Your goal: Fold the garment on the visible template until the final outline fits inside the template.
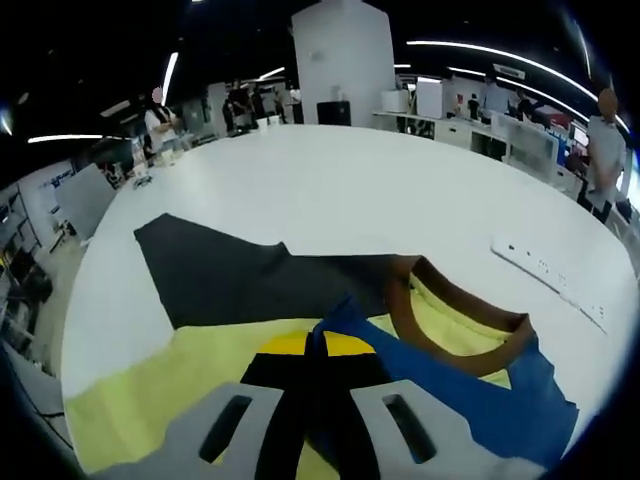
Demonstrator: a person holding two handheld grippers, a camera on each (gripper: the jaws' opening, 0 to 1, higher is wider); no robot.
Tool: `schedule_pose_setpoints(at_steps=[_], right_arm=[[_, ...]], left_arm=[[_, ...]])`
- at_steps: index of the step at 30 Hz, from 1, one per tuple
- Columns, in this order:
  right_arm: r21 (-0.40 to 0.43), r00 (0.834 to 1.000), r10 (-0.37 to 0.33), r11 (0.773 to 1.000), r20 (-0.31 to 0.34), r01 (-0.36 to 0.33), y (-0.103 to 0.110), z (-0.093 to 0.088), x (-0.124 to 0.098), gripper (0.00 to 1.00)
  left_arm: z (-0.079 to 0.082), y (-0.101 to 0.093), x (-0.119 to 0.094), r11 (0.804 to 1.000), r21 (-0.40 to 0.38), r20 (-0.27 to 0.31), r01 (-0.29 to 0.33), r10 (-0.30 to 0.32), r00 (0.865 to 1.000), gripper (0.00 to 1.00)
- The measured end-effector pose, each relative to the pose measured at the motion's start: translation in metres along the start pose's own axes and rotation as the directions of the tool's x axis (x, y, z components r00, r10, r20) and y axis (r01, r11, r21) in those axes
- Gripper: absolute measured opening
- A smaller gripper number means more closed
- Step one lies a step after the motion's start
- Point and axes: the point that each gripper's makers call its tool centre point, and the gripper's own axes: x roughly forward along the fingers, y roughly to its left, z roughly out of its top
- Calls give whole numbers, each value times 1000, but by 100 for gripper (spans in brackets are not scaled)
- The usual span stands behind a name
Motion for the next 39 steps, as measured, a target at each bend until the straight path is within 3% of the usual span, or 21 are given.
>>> schedule_pose_setpoints(at_steps=[22,39], right_arm=[[12,1000,0,1000,16,0,-4,7,-3,1],[22,1000,-2,1000,24,2,-3,6,-14,8]], left_arm=[[2,-1,0,1000,6,4,3,-3,1000,94],[5,-4,0,1000,17,13,7,-8,1000,94]])
